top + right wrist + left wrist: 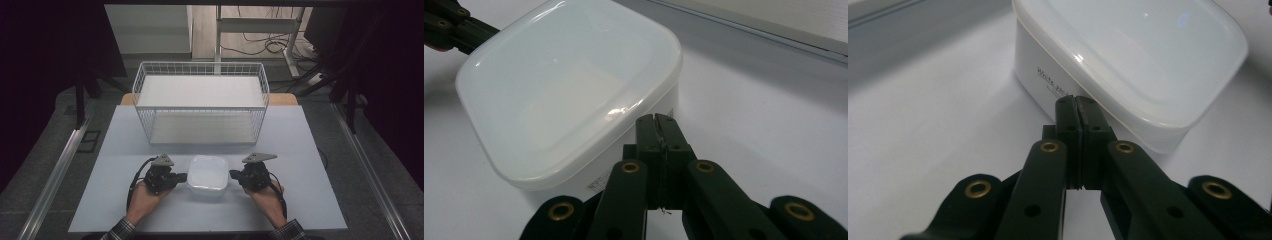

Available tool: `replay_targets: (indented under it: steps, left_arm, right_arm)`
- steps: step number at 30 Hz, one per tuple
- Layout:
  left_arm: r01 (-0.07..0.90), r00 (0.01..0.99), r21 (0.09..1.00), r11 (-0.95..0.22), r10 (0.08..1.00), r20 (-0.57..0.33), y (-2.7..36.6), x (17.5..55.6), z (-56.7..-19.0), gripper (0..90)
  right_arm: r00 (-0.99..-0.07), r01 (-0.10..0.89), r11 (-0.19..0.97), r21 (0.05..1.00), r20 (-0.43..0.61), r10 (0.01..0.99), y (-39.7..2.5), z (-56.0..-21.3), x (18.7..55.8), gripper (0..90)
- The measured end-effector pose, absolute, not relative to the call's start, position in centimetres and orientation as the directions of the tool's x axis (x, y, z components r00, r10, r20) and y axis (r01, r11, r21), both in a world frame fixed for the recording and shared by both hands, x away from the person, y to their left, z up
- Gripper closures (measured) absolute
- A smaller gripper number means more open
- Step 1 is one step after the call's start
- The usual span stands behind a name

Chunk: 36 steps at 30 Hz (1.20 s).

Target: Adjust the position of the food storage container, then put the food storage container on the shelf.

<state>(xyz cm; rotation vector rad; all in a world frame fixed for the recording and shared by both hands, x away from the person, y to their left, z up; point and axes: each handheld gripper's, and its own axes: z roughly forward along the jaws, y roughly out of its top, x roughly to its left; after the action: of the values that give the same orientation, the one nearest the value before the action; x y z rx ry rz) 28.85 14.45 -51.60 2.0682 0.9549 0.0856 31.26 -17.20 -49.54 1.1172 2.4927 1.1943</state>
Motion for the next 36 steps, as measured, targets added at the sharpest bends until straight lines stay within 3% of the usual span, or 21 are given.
replay_targets:
  steps: [7,12,16,17,18,24,25,26,27,32,36]
  left_arm:
    - [0.607,0.694,0.708,-0.361,0.675,-0.250,14.3,28.2,-51.7,87.6]
    - [0.599,0.672,0.727,-0.336,0.704,-0.228,15.5,28.1,-51.4,68.6]
    - [0.583,0.677,0.745,-0.323,0.700,-0.227,15.9,27.6,-51.4,45.2]
    - [0.576,0.679,0.751,-0.322,0.700,-0.221,16.0,27.4,-51.4,45.2]
    - [0.575,0.680,0.751,-0.324,0.701,-0.217,16.1,27.1,-51.4,36.4]
    - [0.574,0.685,0.758,-0.310,0.689,-0.236,17.2,26.0,-51.8,14.8]
    - [0.574,0.685,0.758,-0.310,0.689,-0.236,17.2,26.0,-51.8,13.0]
    - [0.574,0.684,0.759,-0.308,0.690,-0.237,17.6,25.7,-52.0,8.5]
    - [0.576,0.682,0.756,-0.309,0.692,-0.237,17.8,25.6,-52.2,5.5]
    - [0.561,0.688,0.760,-0.329,0.696,-0.206,18.2,25.5,-52.7,2.0]
    - [0.538,0.695,0.770,-0.344,0.697,-0.174,18.2,25.6,-52.8,0.0]
  right_arm:
    - [-0.719,0.549,0.421,0.722,0.152,0.678,-16.8,-49.8,31.2,89.1]
    - [-0.720,0.522,0.431,0.736,0.109,0.686,-17.3,-49.1,30.8,85.8]
    - [-0.727,0.496,0.439,0.749,0.083,0.681,-18.3,-48.8,30.2,71.9]
    - [-0.727,0.496,0.439,0.749,0.083,0.681,-18.3,-48.8,30.2,71.9]
    - [-0.735,0.480,0.450,0.753,0.065,0.675,-18.7,-48.8,29.9,61.0]
    - [-0.761,0.458,0.472,0.753,0.058,0.646,-19.7,-49.1,29.2,28.6]
    - [-0.761,0.458,0.472,0.753,0.058,0.646,-19.7,-49.1,29.2,28.6]
    - [-0.768,0.447,0.470,0.761,0.057,0.638,-20.0,-49.1,29.2,18.7]
    - [-0.764,0.443,0.463,0.768,0.053,0.643,-20.1,-49.3,29.1,15.9]
    - [-0.760,0.447,0.480,0.755,0.036,0.649,-20.3,-50.0,29.1,5.8]
    - [-0.757,0.446,0.474,0.760,0.037,0.652,-20.3,-49.9,29.2,3.7]
